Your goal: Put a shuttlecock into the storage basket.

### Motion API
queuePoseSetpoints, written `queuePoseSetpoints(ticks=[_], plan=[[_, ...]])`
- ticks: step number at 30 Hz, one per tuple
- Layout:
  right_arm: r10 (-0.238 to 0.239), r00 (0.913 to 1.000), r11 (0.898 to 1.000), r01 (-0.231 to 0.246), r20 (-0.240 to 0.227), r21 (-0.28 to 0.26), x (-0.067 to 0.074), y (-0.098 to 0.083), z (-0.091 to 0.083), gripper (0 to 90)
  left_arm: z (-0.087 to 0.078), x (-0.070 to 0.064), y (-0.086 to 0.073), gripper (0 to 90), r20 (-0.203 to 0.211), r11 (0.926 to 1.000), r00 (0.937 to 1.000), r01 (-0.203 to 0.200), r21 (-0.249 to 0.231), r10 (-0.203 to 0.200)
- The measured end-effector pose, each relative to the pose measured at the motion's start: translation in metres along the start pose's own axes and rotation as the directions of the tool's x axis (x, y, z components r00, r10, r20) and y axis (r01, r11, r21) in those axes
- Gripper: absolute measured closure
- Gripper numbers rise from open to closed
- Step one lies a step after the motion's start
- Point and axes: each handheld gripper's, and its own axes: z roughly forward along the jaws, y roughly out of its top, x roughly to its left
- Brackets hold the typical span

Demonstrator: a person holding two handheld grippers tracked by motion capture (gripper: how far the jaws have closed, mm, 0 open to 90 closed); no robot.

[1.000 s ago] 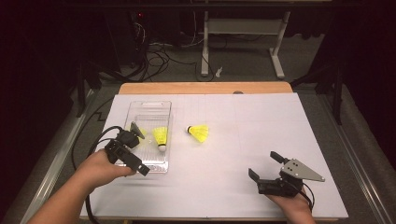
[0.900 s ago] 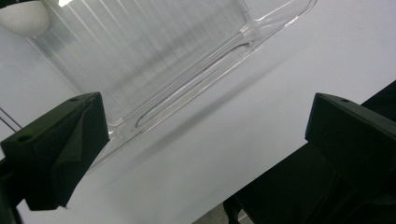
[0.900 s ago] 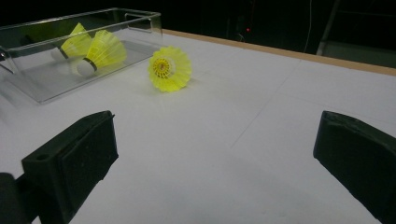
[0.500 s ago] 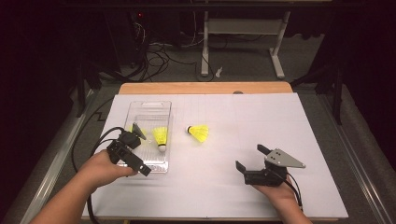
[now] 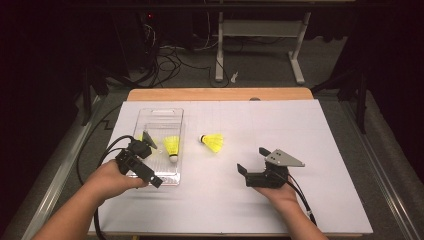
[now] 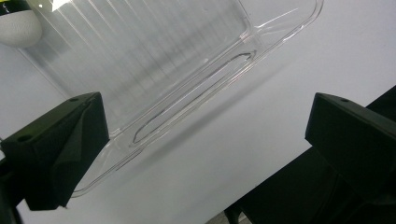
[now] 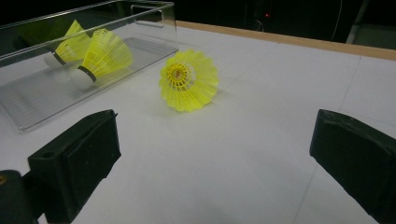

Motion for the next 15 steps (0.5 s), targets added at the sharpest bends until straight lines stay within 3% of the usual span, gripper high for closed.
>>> queuePoseSetpoints(ticks=[15], plan=[[-0.003, 1.0, 1.0, 0.003, -0.008, -0.014, 0.014, 0.014, 0.048, 17.2, 0.001, -0.003, 0.0, 0.8, 0.011, 1.0, 0.9999, -0.005, -0.008, 0.005]])
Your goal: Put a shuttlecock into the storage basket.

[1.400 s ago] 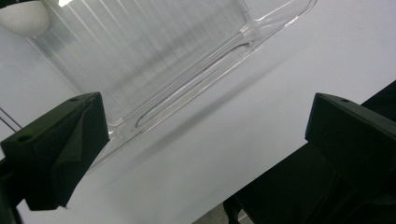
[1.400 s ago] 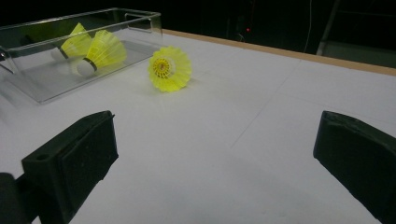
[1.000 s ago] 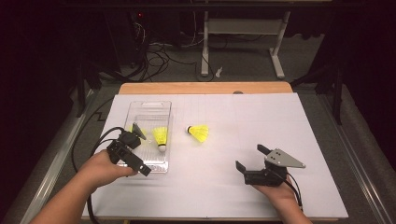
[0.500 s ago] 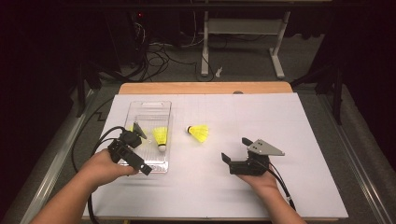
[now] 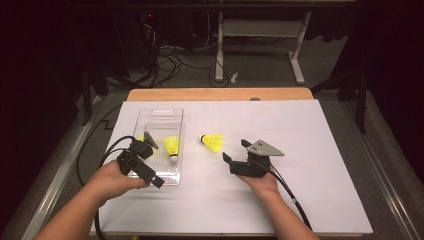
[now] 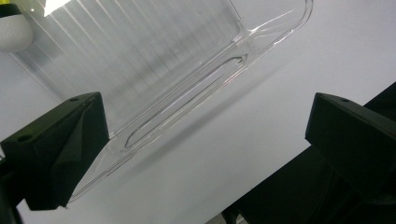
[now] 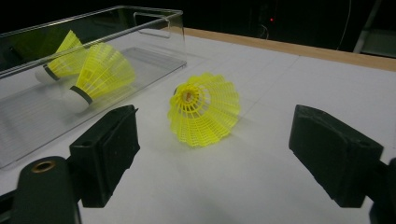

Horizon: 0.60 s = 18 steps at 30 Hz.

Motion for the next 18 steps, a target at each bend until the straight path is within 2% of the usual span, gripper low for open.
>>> queuePoseSetpoints(ticks=[6, 10, 14, 18], plan=[[0.01, 0.9998, 1.0, -0.01, -0.019, 0.01, 0.005, 0.003, 0.013, 24.3, 0.003, 0.001, -0.002, 0.8, 0.011, 1.0, 0.9999, -0.003, -0.001, 0.003], [0.018, 0.9994, 1.0, -0.018, -0.03, 0.015, 0.01, 0.005, 0.02, 32.2, 0.003, 0.002, -0.004, 0.8, 0.014, 1.0, 0.9999, -0.001, -0.004, 0.001], [0.015, 0.9984, 0.999, -0.014, -0.054, 0.029, 0.014, 0.007, 0.028, 40.6, 0.001, 0.002, -0.006, 0.8, 0.013, 1.0, 0.9999, -0.002, -0.008, 0.002], [-0.003, 0.9984, 0.999, 0.005, -0.056, 0.032, 0.019, 0.01, 0.034, 47.5, -0.001, 0.004, -0.008, 0.8, 0.013, 0.9999, 0.9999, 0.0, -0.011, 0.0]])
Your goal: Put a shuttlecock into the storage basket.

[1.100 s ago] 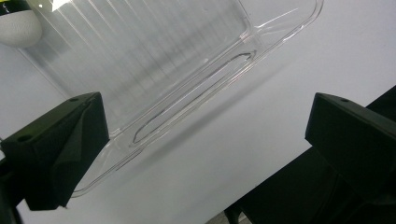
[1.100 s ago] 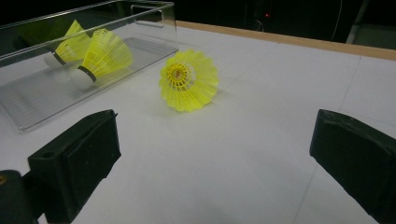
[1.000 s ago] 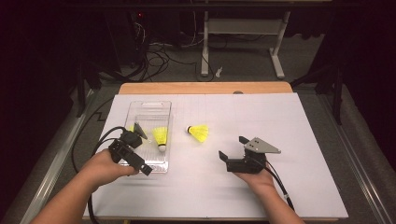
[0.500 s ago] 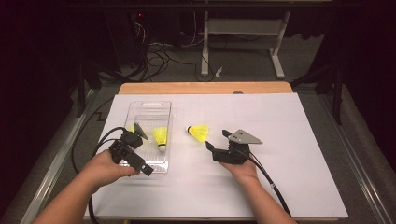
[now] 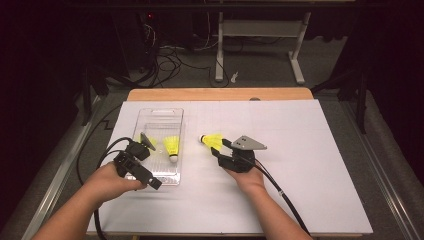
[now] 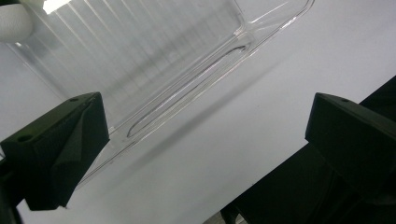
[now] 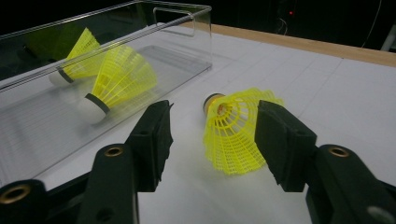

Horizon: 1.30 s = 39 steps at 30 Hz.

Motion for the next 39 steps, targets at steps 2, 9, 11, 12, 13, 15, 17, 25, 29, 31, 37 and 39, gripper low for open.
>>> queuePoseSetpoints(ticks=[2, 9, 11, 12, 13, 15, 17, 25, 29, 31, 37, 39], plan=[[-0.002, 1.0, 1.0, 0.002, 0.002, 0.004, 0.001, 0.001, 0.003, 50.9, -0.001, 0.001, -0.001, 0.8, 0.0, 1.0, 1.0, 0.001, -0.004, -0.001], [-0.001, 1.0, 1.0, 0.0, 0.005, 0.029, 0.0, 0.003, 0.012, 56.7, -0.002, 0.003, -0.003, 0.8, 0.004, 0.9999, 1.0, 0.003, -0.011, -0.003], [0.003, 0.9999, 0.999, -0.004, 0.011, 0.04, 0.0, 0.002, 0.015, 58.0, -0.002, 0.004, -0.003, 0.8, -0.001, 0.9999, 1.0, 0.004, -0.012, -0.004], [0.001, 0.9999, 0.999, -0.001, 0.011, 0.043, -0.001, 0.002, 0.016, 58.5, -0.002, 0.005, -0.003, 0.8, -0.002, 0.9999, 1.0, 0.005, -0.014, -0.005], [0.002, 0.9999, 0.999, -0.002, 0.012, 0.049, -0.001, 0.002, 0.018, 59.2, -0.002, 0.005, -0.003, 0.8, 0.0, 0.9999, 1.0, 0.006, -0.013, -0.006], [0.006, 0.9999, 0.998, -0.007, 0.009, 0.06, -0.002, 0.002, 0.021, 62.0, -0.001, 0.005, -0.003, 0.8, -0.003, 1.0, 1.0, 0.003, -0.008, -0.003], [0.0, 1.0, 0.998, -0.001, 0.006, 0.069, -0.001, 0.003, 0.023, 63.1, -0.001, 0.004, -0.003, 0.8, 0.003, 1.0, 1.0, 0.002, -0.008, -0.002], [0.009, 0.9999, 0.996, -0.01, 0.009, 0.092, -0.001, 0.005, 0.029, 69.7, -0.001, 0.005, -0.004, 0.8, 0.007, 1.0, 1.0, 0.003, -0.006, -0.003], [0.011, 0.9999, 0.994, -0.012, 0.006, 0.104, -0.001, 0.005, 0.03, 75.0, -0.002, 0.007, -0.005, 0.8, 0.008, 0.9999, 0.9999, 0.006, -0.012, -0.006], [0.004, 1.0, 0.994, -0.004, 0.006, 0.113, 0.0, 0.005, 0.031, 77.8, -0.001, 0.007, -0.006, 0.8, 0.008, 0.9999, 0.9999, 0.009, -0.014, -0.009], [0.0, 0.9999, 0.993, -0.002, 0.015, 0.121, 0.0, 0.005, 0.032, 90.0, 0.001, 0.008, -0.007, 0.8, 0.007, 0.9999, 0.9999, 0.008, -0.014, -0.008], [0.001, 0.9999, 0.993, -0.002, 0.013, 0.121, 0.0, 0.005, 0.032, 90.0, 0.002, 0.007, -0.006, 0.8, 0.001, 1.0, 1.0, 0.005, -0.008, -0.005]])
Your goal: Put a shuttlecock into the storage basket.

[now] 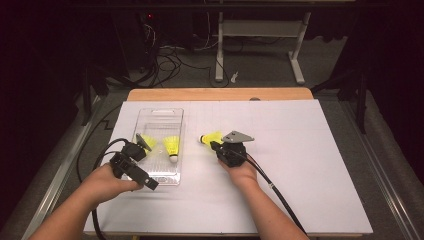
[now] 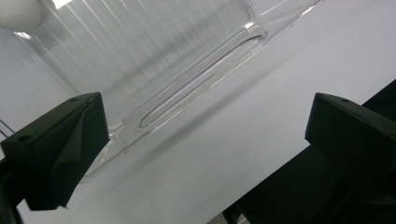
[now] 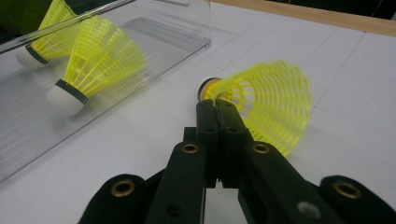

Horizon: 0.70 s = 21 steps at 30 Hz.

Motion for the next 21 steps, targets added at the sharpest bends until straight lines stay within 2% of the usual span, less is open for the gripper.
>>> queuePoseSetpoints(ticks=[7, 13, 21], plan=[[-0.026, 0.9996, 0.999, 0.026, 0.005, -0.022, 0.006, 0.001, -0.005, 90.0, 0.0, -0.002, 0.002, 0.8, 0.001, 1.0, 1.0, -0.005, 0.002, 0.005], [-0.021, 0.9998, 0.998, 0.021, 0.0, -0.051, 0.008, 0.003, -0.014, 90.0, 0.001, -0.003, 0.002, 0.9, -0.004, 1.0, 1.0, -0.004, 0.005, 0.004], [-0.029, 0.9996, 0.997, 0.028, -0.004, -0.079, 0.007, 0.0, -0.034, 90.0, 0.003, -0.006, 0.005, 0.8, -0.006, 0.9999, 0.9999, -0.012, 0.005, 0.012]])
